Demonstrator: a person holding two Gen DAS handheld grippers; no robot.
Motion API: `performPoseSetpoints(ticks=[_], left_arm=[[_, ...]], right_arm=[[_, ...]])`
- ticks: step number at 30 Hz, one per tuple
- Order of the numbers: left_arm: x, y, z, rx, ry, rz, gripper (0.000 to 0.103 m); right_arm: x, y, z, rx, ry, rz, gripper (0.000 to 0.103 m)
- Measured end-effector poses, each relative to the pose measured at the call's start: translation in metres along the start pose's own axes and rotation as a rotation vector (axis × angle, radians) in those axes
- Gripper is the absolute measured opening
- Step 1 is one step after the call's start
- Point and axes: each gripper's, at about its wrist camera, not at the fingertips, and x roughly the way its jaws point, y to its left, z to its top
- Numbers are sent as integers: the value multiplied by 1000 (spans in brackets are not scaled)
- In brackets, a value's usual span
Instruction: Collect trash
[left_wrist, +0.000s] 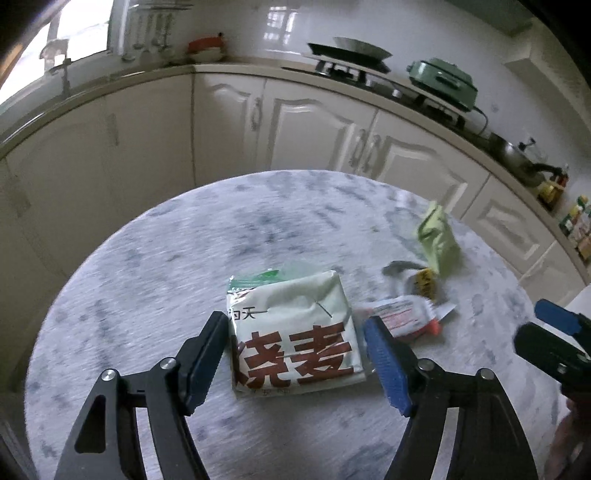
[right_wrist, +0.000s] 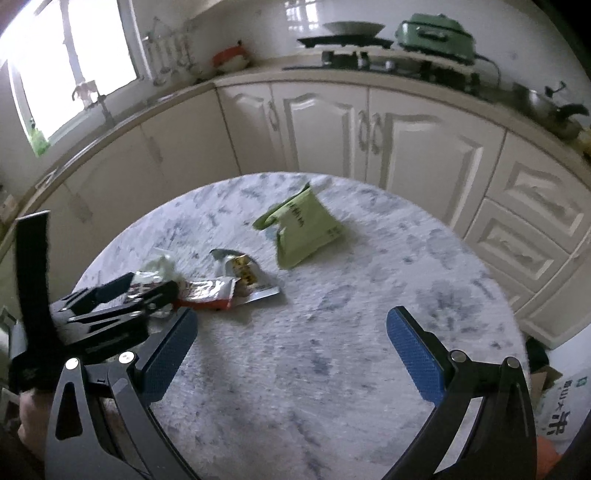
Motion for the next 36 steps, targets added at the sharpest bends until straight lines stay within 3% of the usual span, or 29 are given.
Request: performPoseSetpoints(ticks=[12,15,17,18,19,25,36], left_arm=[[-26,33,-23,-26,-35,126,70],[-26,37,-26,-50,-40,136,70],[-25,36,-27,-59,-37,131,70],[-38,41,-38,-57,-38,125,70],[-41,42,-40,-56,-39,122,70],[-61,46,-50,-52,-41,110,70],[-81,20,-65,-14,-50,83,70]], right_arm=[[59,63,6,-24,37,57,103],[74,78,7,-59,54,30,98],[79,88,7,-117,53,-47,96],[78,91,7,-131,46,-52,87],[76,93,7,-138,40,-50,80],[62,86,-2,-152,44,-5,59],[21,46,-33,-66,34,71,52]])
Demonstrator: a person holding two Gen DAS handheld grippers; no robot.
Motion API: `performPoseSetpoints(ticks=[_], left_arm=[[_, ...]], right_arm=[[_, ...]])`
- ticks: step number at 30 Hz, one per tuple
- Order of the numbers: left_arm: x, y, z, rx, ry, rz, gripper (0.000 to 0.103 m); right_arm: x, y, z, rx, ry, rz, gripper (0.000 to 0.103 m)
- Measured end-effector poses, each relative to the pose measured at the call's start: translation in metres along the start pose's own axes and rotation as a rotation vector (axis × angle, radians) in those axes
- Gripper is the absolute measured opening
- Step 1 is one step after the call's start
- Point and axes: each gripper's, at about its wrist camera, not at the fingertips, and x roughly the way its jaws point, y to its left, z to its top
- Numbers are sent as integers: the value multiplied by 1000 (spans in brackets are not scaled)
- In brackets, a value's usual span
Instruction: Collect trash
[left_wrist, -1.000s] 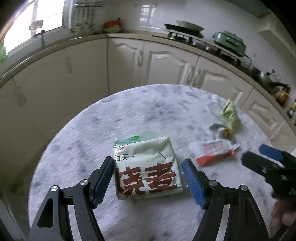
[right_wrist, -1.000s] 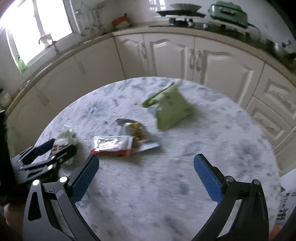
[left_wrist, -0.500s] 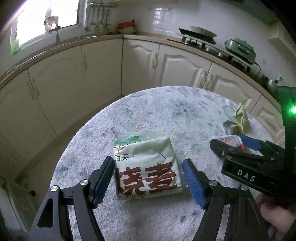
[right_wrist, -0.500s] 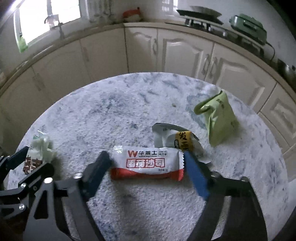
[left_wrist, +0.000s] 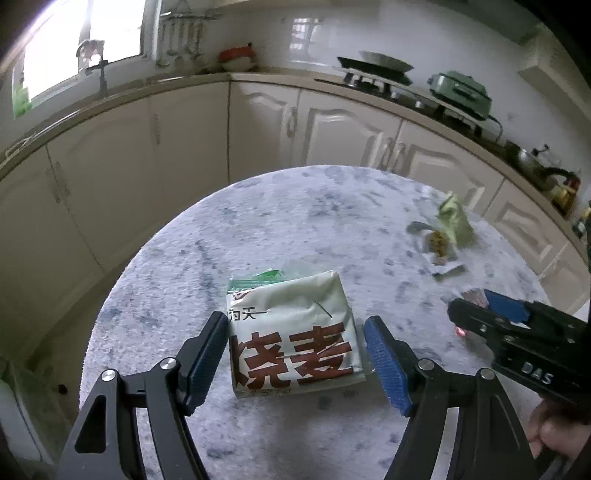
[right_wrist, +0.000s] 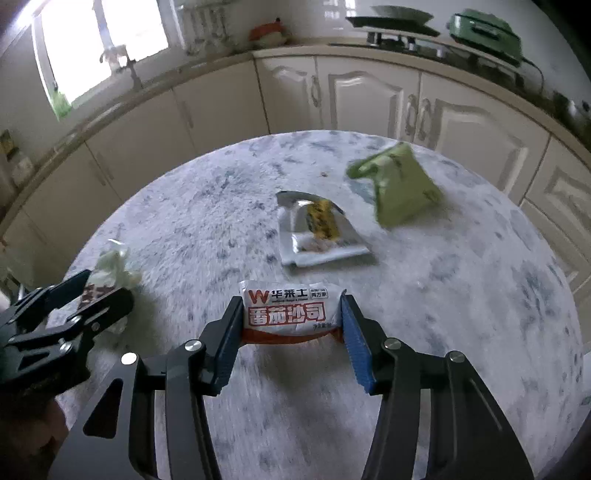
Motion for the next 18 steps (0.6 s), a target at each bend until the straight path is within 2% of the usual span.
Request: performPoseSetpoints(ticks=[8,18], left_arm=[[-29,-39,0,58,-52,-50,70],[-83,-97,9,142,-158,-154,70]], right_arm=[[-59,-30,-12,74,-84,7,52],[-148,-71,-23,158,-243,-1,52]])
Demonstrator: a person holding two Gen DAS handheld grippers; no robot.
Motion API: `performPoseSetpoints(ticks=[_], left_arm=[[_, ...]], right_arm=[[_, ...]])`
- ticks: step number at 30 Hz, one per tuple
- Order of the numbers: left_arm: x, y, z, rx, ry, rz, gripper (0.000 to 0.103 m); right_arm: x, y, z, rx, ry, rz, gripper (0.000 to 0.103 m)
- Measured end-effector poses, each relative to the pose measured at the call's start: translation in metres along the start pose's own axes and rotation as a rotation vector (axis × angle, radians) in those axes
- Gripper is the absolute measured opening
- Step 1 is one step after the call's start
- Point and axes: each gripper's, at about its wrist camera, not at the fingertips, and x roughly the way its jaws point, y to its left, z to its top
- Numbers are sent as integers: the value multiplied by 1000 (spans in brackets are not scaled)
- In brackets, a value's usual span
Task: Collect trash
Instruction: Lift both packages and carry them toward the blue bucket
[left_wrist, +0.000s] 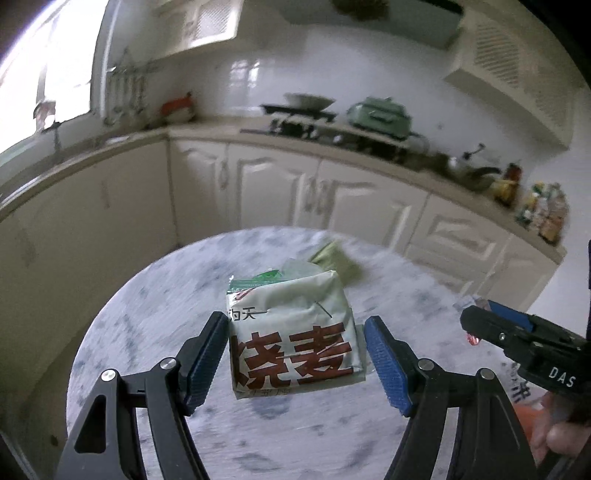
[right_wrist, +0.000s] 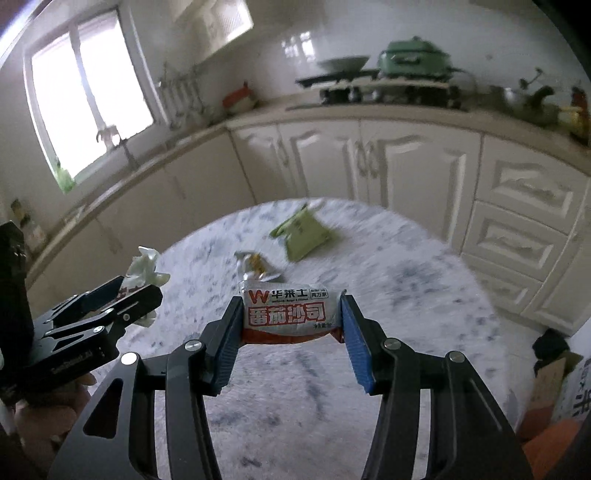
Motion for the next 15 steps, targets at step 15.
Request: performPoseSetpoints(ticks=[15], left_arm=[[-39,-127,16,192,-107,-236,70]], right_arm=[[-122,-100,1,124,-183,-192,52]])
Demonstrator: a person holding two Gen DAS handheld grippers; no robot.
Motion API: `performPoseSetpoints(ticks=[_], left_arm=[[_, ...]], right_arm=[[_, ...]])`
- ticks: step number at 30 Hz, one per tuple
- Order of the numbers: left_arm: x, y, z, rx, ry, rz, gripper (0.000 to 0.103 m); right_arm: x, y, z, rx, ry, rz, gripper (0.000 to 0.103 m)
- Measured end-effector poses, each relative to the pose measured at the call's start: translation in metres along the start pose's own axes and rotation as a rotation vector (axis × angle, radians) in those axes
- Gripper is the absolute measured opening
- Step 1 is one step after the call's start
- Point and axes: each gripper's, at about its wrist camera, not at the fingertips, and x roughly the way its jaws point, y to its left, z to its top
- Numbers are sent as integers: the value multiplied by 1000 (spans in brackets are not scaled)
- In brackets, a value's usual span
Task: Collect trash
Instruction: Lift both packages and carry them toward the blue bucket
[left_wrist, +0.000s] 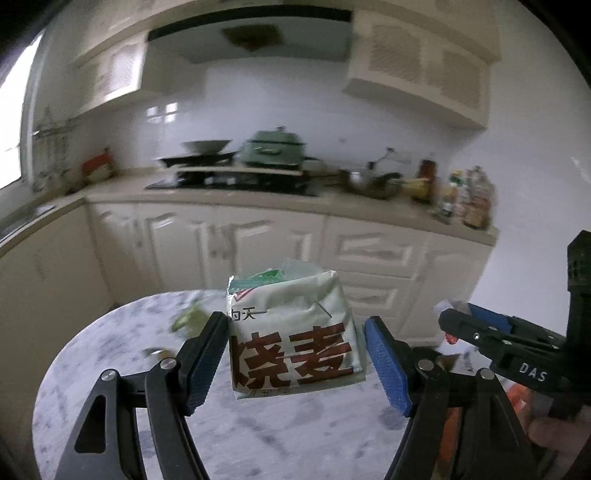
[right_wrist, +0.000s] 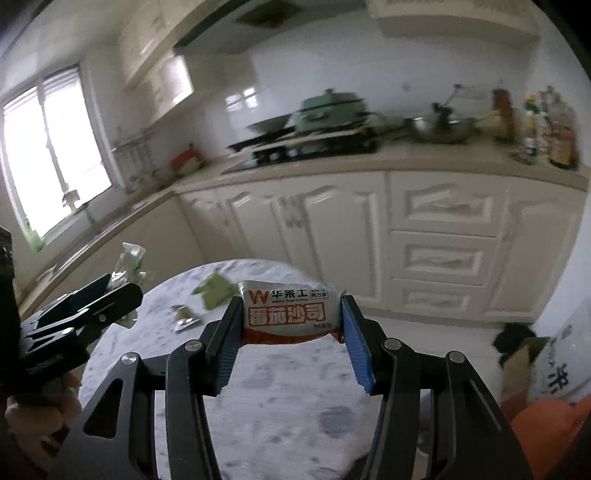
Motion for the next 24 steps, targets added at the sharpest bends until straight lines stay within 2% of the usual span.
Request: performPoseSetpoints(ticks=[5,14,19,24], left_arm=[[11,-40,3,68,-1,-96,70],[65,-91,22,136,14,-225,70],[124,-118,32,158,70,-285,70],[196,-159,27,218,187,-331,70]], right_arm=[[-23,-44,0,56,-26,-87,52],[-52,-127,-13,165,-41,-235,52],[-53,-174,-25,234,-21,-292,52],[-32,-220,-48,318,41,-317,52]])
